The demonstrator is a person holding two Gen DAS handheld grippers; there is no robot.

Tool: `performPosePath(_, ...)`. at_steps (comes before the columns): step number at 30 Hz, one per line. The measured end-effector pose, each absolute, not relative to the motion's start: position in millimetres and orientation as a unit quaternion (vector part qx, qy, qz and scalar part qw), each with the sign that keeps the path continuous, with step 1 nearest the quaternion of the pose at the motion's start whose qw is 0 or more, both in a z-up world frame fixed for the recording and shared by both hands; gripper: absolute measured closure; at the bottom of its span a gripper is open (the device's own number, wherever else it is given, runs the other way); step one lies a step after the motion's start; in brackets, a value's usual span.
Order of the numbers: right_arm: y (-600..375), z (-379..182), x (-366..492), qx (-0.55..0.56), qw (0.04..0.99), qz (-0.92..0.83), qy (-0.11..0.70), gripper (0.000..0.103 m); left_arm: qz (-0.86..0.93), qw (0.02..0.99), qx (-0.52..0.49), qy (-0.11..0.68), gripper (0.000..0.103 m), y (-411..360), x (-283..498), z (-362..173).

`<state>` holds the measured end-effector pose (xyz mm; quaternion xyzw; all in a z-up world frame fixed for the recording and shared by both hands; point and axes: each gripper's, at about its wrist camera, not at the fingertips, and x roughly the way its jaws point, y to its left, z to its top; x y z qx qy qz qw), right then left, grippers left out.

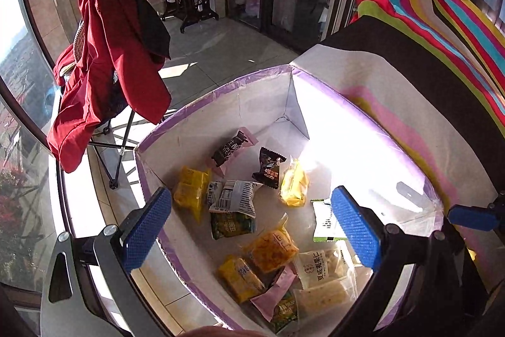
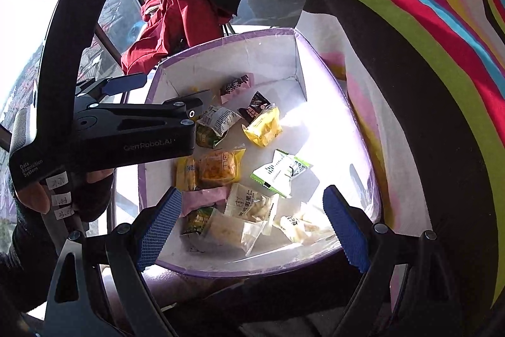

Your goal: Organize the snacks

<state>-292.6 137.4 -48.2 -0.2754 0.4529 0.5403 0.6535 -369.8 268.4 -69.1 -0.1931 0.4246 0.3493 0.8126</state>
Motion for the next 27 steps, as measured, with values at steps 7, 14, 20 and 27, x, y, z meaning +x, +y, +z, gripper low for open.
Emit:
performPosePath(7,137.0,-51.9,-294.6,-0.275,0.649,0.54,0.46,0.015,0.352,0.809,-0.197,0.427,0.002,270.2,-370.2,-71.4)
performPosePath(14,136.6,-52.7,-292.8,-0.272,0.647,0.538,0.467,0.015,0.352,0.808,-0.195,0.431,0.002,269.2,-369.7,-73.1)
performPosePath(20,135.9,-54.4,-292.3,-0.271,0.646,0.535,0.472,0.015,0.35,0.808,-0.196,0.432,0.002,268.8,-369.6,-73.7)
performPosePath(27,135.7,-55.6,-292.0,-0.271,0.645,0.534,0.475,0.015,0.35,0.807,-0.198,0.433,0.002,268.8,-369.5,-74.6)
